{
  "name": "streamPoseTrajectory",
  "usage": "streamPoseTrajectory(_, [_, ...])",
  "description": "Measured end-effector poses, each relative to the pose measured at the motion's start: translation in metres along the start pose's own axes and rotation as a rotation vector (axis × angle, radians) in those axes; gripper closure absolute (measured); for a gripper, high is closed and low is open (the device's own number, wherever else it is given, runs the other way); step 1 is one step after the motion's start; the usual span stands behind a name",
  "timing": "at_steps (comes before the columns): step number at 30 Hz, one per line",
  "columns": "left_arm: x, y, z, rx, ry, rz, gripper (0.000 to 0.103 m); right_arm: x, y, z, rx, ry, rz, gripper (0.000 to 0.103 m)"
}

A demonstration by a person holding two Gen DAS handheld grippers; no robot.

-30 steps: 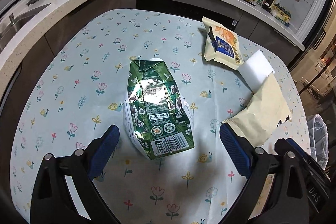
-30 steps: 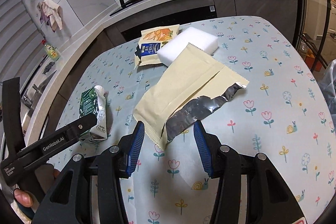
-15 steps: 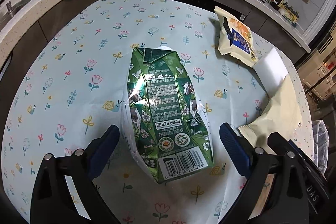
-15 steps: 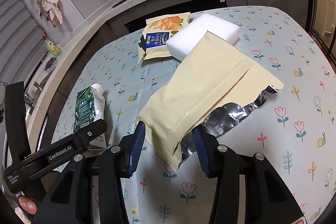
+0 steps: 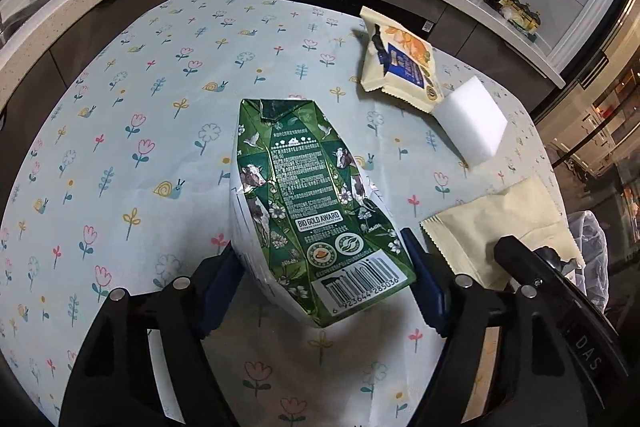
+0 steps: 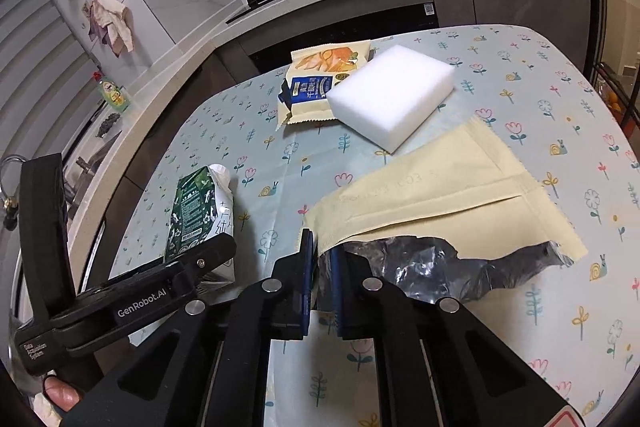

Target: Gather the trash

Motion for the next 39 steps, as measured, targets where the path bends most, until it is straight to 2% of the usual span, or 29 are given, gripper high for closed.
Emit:
streamPoseTrajectory(11, [0.059,-0.011,0.014,0.011,-0.063,-0.104,0.037,0.06,0.005,0.058,0.103,-0.048,-0.091,0.095])
streamPoseTrajectory(14, [0.079,-0.017,0.016,0.005,-0.084,-0.135,0.042,0.076,0.003,0.07,0.123,-0.058,-0.117,0.095])
streamPoseTrajectory(16, [0.092,-0.022,0.016,-0.006,-0.101,-0.154,0.051,0.088,0.001,0.078,0.135,-0.065,-0.137,0.095])
streamPoseTrajectory(20, [0.117,-0.034,0.007,-0.045,-0.12,-0.191,0.062,0.114,-0.003,0.09,0.151,-0.079,-0.181,0.095])
streamPoseTrajectory(22, [0.128,-0.041,0.002,-0.066,-0.132,-0.211,0.075,0.124,-0.007,0.096,0.158,-0.086,-0.195,0.095])
streamPoseTrajectory(23, [0.131,-0.044,0.001,-0.073,-0.139,-0.215,0.078,0.129,-0.008,0.098,0.16,-0.089,-0.202,0.095])
streamPoseTrajectory(28, [0.147,-0.053,-0.002,-0.078,-0.136,-0.24,0.082,0.15,-0.017,0.105,0.165,-0.1,-0.234,0.095])
streamPoseTrajectory(32, [0.152,-0.053,-0.001,-0.065,-0.124,-0.255,0.08,0.163,-0.021,0.111,0.172,-0.105,-0.256,0.095])
streamPoseTrajectory(33, [0.152,-0.052,-0.002,-0.068,-0.118,-0.255,0.073,0.165,-0.021,0.111,0.173,-0.105,-0.259,0.095])
streamPoseTrajectory(34, [0.15,-0.052,-0.002,-0.067,-0.108,-0.253,0.063,0.167,-0.022,0.112,0.174,-0.106,-0.265,0.095])
streamPoseTrajectory(35, [0.148,-0.051,-0.003,-0.064,-0.096,-0.246,0.058,0.169,-0.022,0.112,0.175,-0.106,-0.268,0.095])
streamPoseTrajectory(37, [0.143,-0.05,-0.003,-0.049,-0.074,-0.232,0.04,0.172,-0.023,0.112,0.176,-0.105,-0.273,0.095])
streamPoseTrajectory(39, [0.14,-0.047,-0.003,-0.028,-0.046,-0.22,0.028,0.173,-0.023,0.112,0.176,-0.104,-0.276,0.095])
Point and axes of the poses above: each gripper's, at about its wrist camera, not at the fingertips, and z roughly against the way its jaws point, x to its right, y to its top, the point moved 2 cm from there along -z, roughly the way its jaws point, and after that the axes turned 12 degrees about -y, right-handed, at the moved point
